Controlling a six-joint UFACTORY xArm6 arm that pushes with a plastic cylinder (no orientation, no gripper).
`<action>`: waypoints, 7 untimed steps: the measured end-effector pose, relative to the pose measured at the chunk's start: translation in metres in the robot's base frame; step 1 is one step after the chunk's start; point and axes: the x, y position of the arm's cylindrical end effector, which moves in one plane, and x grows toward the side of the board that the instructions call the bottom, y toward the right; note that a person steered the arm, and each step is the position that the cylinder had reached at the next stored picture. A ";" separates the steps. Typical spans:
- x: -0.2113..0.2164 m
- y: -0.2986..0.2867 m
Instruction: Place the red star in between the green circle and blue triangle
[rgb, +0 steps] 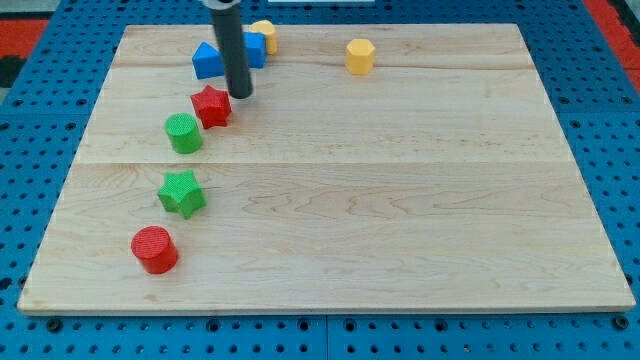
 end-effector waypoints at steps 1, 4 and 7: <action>0.025 0.002; 0.006 -0.038; -0.002 -0.058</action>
